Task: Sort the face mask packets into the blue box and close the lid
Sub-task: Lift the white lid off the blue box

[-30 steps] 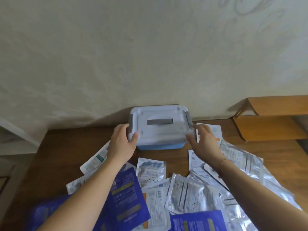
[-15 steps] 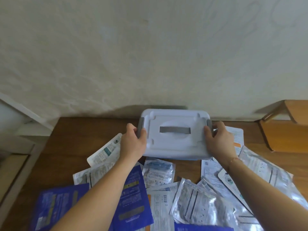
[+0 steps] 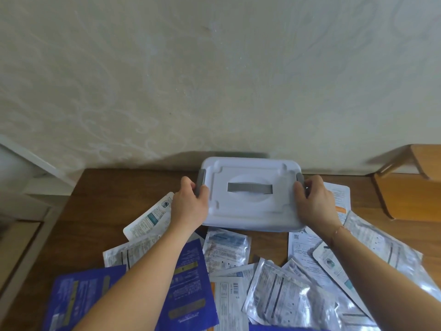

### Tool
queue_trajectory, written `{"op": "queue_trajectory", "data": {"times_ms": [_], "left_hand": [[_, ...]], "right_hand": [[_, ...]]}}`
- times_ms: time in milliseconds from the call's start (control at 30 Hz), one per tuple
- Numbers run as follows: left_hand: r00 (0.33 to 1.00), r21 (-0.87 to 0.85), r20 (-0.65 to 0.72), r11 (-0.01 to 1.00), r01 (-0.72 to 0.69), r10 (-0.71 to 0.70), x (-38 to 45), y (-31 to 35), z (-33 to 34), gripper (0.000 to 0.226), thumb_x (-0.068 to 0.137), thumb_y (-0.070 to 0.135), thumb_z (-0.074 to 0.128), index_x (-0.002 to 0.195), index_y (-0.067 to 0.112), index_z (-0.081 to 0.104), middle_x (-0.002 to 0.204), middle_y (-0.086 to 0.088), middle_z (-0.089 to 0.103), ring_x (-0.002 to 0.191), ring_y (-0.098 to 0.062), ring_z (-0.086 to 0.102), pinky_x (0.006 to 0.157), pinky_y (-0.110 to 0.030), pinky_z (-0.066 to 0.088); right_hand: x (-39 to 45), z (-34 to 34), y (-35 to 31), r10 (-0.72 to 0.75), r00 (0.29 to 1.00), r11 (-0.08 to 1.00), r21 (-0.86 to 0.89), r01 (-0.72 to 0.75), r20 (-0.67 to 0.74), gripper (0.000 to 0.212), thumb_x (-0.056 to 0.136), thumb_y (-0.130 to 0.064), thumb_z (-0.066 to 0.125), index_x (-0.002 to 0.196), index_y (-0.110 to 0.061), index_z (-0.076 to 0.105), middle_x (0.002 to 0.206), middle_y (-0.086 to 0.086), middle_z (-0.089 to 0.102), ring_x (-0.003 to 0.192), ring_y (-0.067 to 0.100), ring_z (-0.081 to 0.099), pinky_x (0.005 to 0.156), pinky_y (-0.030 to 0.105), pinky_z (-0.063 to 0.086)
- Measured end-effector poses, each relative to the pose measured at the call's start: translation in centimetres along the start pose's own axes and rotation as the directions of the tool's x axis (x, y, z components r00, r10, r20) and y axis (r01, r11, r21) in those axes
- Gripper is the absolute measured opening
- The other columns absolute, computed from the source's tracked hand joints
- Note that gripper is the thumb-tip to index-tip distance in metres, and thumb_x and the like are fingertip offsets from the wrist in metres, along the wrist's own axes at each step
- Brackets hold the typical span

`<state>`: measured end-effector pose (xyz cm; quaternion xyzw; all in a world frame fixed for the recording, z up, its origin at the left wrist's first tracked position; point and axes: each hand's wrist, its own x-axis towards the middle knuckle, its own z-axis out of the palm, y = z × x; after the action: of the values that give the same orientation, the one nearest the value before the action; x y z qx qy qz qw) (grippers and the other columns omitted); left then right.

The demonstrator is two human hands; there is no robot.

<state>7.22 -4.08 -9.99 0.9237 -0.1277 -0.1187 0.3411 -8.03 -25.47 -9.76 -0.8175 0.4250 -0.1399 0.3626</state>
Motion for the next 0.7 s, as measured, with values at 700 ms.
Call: {"op": "queue_trajectory", "data": {"times_ms": [700], "left_hand": [[0.971, -0.167, 0.208, 0.974, 0.15, -0.114, 1.0, -0.9, -0.8, 0.027, 0.107, 0.027, 0.03, 0.087, 0.018, 0.045, 0.09, -0.009, 0.051, 0.073, -0.013, 0.049, 0.065, -0.026, 0.04]], "right_hand": [[1.8, 0.8, 2.6, 0.239, 0.941, 0.936, 0.199, -0.289, 0.24, 0.029, 0.101, -0.015, 0.029, 0.096, -0.003, 0.055, 0.096, 0.017, 0.058, 0.08, 0.023, 0.051, 0.069, 0.035, 0.04]]}}
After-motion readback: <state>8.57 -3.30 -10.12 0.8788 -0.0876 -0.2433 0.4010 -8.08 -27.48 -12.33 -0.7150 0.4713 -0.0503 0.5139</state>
